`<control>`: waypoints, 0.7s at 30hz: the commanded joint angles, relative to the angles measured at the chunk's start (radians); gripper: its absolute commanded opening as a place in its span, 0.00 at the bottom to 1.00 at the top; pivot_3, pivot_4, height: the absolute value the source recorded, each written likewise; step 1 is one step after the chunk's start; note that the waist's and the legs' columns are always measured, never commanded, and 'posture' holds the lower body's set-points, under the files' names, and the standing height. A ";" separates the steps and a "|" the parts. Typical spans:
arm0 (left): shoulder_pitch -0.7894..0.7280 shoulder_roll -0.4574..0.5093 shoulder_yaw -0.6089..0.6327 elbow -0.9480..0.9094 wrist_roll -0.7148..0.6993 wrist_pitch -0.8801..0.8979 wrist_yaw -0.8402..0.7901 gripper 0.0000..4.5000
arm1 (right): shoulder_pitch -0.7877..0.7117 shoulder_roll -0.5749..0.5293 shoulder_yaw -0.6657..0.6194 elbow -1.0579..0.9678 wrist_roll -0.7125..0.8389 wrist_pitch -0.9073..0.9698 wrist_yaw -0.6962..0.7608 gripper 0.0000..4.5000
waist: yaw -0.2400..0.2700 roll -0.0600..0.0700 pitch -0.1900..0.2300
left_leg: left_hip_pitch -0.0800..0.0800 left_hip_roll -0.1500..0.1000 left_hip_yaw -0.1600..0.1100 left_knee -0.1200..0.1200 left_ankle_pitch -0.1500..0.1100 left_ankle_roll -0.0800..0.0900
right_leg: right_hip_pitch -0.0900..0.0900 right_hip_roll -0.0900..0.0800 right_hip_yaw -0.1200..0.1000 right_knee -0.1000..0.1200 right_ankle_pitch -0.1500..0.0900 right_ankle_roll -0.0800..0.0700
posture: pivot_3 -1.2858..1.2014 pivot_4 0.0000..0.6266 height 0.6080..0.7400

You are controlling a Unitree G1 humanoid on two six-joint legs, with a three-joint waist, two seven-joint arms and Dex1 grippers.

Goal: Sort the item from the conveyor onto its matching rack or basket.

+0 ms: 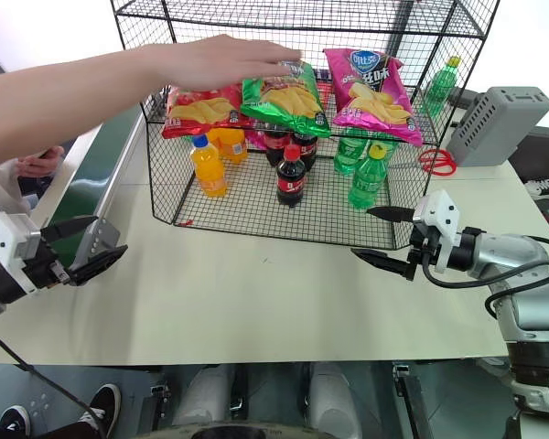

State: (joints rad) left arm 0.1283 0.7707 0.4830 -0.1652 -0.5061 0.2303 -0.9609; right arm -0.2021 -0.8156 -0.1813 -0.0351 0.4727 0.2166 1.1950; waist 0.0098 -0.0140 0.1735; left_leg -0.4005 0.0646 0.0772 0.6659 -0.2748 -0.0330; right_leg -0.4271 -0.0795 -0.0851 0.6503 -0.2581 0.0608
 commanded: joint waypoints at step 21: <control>0.021 -0.020 0.010 -0.011 -0.005 -0.040 -0.007 1.00 | -0.073 0.013 0.024 0.019 -0.010 -0.021 -0.003 0.99 | 0.001 0.000 0.000 | 0.000 0.000 0.000 0.000 0.000 0.000 | 0.000 0.000 0.000 0.000 0.000 0.000 | 0.52 0.24 1.00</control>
State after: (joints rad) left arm 0.1460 0.7482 0.4827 -0.1592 -0.5019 0.2084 -0.9622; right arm -0.2619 -0.8042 -0.1458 0.0031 0.4524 0.2019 1.1908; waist 0.0110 -0.0140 0.1734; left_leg -0.4005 0.0646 0.0774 0.6660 -0.2748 -0.0330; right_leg -0.4270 -0.0797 -0.0851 0.6504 -0.2580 0.0608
